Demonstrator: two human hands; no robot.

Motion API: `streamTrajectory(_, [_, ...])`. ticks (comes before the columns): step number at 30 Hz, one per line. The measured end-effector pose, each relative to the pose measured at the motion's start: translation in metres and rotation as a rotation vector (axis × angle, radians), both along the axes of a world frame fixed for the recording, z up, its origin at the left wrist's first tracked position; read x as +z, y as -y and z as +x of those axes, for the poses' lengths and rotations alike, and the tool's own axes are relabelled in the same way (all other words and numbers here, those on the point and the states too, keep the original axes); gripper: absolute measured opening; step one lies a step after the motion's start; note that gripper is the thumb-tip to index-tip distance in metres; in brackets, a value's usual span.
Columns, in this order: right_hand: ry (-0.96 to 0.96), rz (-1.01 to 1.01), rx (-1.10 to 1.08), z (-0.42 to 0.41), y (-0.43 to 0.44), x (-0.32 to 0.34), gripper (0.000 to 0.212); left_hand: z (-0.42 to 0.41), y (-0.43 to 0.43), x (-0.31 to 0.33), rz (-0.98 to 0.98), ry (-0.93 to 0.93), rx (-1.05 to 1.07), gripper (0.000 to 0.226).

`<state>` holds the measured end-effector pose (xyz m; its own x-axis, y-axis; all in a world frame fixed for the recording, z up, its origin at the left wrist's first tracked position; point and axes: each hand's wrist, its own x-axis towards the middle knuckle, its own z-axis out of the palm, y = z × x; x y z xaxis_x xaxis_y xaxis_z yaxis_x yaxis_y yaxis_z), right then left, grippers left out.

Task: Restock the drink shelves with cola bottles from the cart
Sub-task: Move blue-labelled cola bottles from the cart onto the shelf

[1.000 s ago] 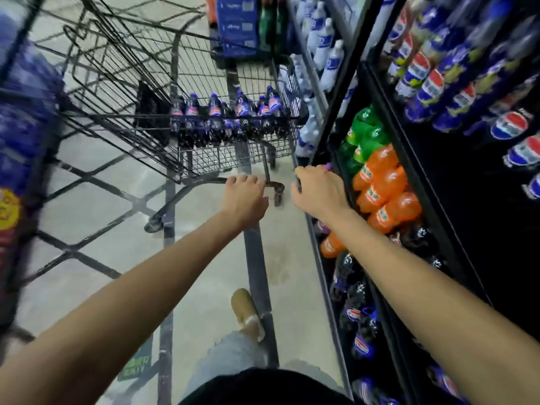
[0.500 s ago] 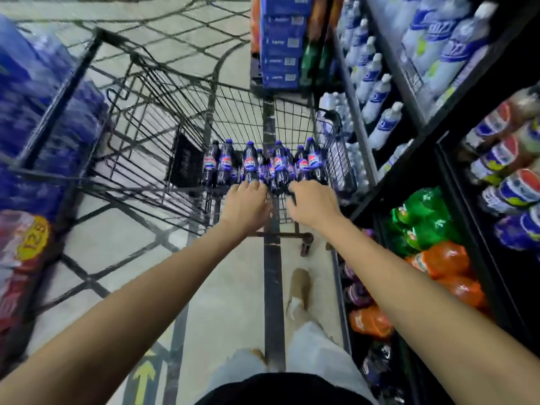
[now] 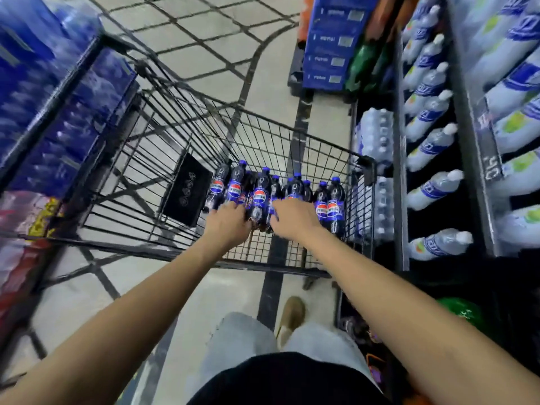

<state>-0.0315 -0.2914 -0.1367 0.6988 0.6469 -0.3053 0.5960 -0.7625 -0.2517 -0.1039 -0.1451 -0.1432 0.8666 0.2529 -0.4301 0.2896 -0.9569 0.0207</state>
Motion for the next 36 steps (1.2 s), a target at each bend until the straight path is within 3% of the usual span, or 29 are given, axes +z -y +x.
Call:
streamTrajectory(4, [-0.058, -0.044, 0.087, 0.020, -0.030, -0.017, 0.013, 0.017, -0.031, -0.017, 0.008, -0.054, 0.070, 0.051])
streamTrajectory(9, [-0.137, -0.100, 0.092, 0.042, -0.073, -0.045, 0.012, 0.040, -0.075, -0.048, -0.002, -0.095, 0.083, 0.044])
streamTrajectory(14, [-0.226, -0.128, 0.033, 0.063, -0.115, -0.082, 0.010, 0.065, -0.121, -0.091, -0.016, -0.192, 0.028, 0.041])
streamTrajectory(23, [-0.404, -0.196, -0.098, 0.095, -0.186, -0.170, 0.029, 0.106, -0.186, -0.160, -0.069, -0.315, -0.090, 0.039])
streamTrajectory(27, [-0.434, -0.205, -0.235, 0.104, -0.207, -0.207, 0.047, 0.124, -0.202, -0.185, -0.105, -0.301, -0.054, 0.036])
streamTrajectory(36, [-0.683, -0.072, -0.837, 0.101, -0.239, -0.275, 0.084, 0.143, -0.213, -0.229, -0.312, -0.268, 0.209, 0.054])
